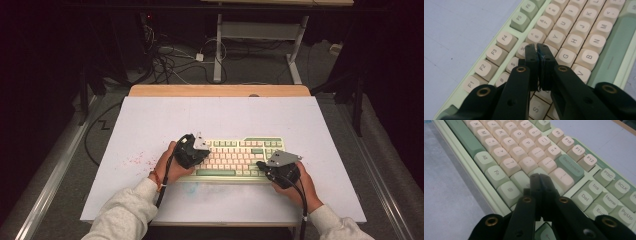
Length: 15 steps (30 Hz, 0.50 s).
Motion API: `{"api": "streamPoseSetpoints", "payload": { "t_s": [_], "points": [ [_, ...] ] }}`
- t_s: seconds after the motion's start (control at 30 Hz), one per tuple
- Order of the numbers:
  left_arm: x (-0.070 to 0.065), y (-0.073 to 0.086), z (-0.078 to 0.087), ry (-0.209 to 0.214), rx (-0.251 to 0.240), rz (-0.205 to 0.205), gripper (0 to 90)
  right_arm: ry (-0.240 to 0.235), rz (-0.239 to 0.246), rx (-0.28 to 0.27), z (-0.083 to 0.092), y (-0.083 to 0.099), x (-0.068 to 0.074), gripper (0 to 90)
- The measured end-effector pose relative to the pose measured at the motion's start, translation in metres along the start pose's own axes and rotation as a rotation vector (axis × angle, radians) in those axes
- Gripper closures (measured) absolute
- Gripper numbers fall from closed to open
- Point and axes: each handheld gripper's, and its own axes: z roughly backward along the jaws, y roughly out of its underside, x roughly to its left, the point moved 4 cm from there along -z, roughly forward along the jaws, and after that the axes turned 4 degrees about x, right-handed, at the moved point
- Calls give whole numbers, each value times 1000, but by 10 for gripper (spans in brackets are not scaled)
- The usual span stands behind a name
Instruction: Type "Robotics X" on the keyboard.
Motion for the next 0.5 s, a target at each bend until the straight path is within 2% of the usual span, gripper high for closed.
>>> {"api": "streamPoseSetpoints", "payload": {
  "t_s": [0.07,0.1,0.2,0.23,0.3,0.37,0.4,0.47,0.5],
  "points": [
    [0,-1,5,-13,-21,-2,848,1,6,1,1,0,0,900],
    [0,-2,12,-21,-50,-11,827,5,3,-13,4,-2,0,900],
    [0,-2,20,-37,-71,-18,799,12,0,-23,8,-3,-1,900],
    [-1,-1,23,-46,-80,-24,744,14,-5,-33,12,-4,-2,900],
    [-1,0,30,-56,-102,-29,700,14,-6,-35,13,-4,-3,900],
    [-2,3,36,-56,-129,-33,620,16,-15,-42,16,-4,-5,900],
    [-2,5,39,-73,-139,-37,620,16,-15,-42,16,-4,-5,900],
    [-3,10,44,-96,-150,-47,503,16,-21,-50,19,-6,-5,900],
    [-3,14,46,-115,-154,-52,503,16,-21,-50,19,-6,-5,900]
  ]
}}
